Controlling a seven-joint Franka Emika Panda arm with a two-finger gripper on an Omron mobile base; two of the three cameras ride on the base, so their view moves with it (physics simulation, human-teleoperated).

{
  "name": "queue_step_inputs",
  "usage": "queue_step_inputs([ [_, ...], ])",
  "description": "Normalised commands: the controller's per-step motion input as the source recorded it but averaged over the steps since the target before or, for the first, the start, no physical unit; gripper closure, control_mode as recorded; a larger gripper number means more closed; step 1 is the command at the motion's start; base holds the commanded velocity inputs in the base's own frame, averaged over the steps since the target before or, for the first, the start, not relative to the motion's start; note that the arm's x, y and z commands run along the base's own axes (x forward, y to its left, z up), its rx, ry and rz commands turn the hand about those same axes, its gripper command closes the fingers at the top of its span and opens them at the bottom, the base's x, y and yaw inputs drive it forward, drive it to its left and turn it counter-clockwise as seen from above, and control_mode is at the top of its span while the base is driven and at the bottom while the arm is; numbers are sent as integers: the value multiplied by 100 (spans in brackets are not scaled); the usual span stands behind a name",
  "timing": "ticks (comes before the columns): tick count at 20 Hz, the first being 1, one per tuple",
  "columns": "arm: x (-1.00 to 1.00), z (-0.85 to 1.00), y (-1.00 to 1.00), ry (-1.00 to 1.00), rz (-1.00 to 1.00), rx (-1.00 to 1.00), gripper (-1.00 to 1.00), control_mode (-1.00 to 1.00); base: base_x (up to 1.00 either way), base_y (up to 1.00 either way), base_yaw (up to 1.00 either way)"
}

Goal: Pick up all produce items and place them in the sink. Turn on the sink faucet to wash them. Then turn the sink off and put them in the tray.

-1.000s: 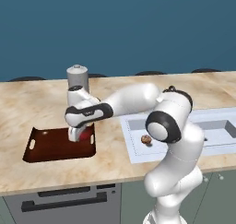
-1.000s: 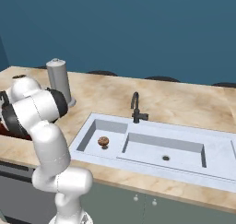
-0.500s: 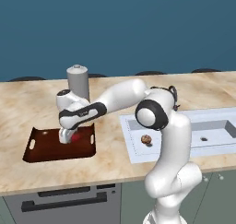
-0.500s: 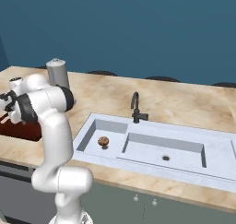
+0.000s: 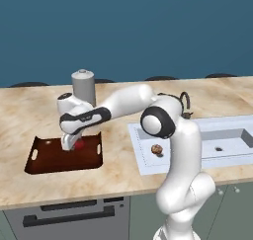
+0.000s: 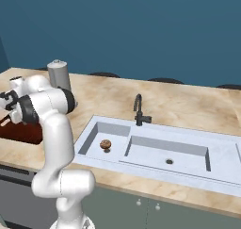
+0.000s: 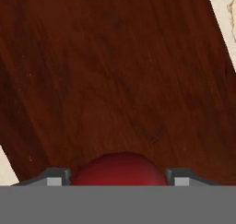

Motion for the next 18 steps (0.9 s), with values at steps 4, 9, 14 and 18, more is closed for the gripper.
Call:
queue_step_inputs([
  [4, 0, 3, -35, 0, 0, 0, -100, -100, 0, 0, 0],
  [9, -2, 19, -75, 0, 0, 4, -100, -100, 0, 0, 0],
  [14, -31, 40, -95, -2, -1, 9, -100, -100, 0, 0, 0],
  [18, -62, 42, -100, -2, -7, 12, -100, -100, 0, 0, 0],
])
